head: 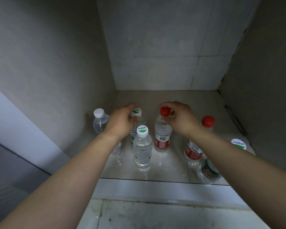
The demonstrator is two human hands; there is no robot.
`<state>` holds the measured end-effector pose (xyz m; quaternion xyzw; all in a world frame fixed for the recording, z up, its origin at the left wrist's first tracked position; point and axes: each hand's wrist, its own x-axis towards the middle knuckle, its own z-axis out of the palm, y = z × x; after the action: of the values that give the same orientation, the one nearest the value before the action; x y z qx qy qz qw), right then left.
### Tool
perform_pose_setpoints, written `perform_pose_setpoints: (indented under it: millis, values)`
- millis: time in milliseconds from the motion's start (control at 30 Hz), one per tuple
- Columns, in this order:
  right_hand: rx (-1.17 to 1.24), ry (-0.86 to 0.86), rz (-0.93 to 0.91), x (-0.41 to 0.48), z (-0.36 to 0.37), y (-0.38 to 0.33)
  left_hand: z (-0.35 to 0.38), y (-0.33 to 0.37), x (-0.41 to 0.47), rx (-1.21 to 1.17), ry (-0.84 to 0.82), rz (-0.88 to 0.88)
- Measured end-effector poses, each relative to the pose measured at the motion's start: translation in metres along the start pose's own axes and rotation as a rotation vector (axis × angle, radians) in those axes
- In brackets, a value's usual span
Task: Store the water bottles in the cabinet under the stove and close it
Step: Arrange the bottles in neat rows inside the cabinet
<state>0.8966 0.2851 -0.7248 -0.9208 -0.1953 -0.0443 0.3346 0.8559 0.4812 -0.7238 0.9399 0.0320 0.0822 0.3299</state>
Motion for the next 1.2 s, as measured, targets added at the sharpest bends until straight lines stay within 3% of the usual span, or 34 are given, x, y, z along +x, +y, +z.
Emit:
perform_pose_setpoints:
  millis: [200, 333, 467, 600, 800, 1200]
  values:
    - [-0.035, -0.023, -0.035, 0.001, 0.001, 0.003, 0.003, 0.002, 0.009, -0.051, -0.043, 0.001]
    - [-0.128, -0.082, -0.06, -0.001, -0.013, 0.005, -0.005, -0.002, 0.008, 0.066, -0.079, 0.005]
    - [-0.373, -0.115, -0.064, -0.009, -0.039, 0.012, -0.016, 0.0, -0.001, 0.187, -0.02, 0.062]
    - [-0.569, -0.171, 0.056, -0.02, -0.063, 0.019, -0.019, 0.012, -0.012, 0.18, 0.006, 0.139]
    - [-0.528, -0.343, 0.179, -0.031, -0.078, 0.021, -0.013, 0.016, -0.029, 0.161, -0.04, 0.209]
    - [-0.391, -0.216, 0.07, -0.046, -0.075, 0.002, -0.005, 0.014, -0.05, 0.123, -0.16, 0.162]
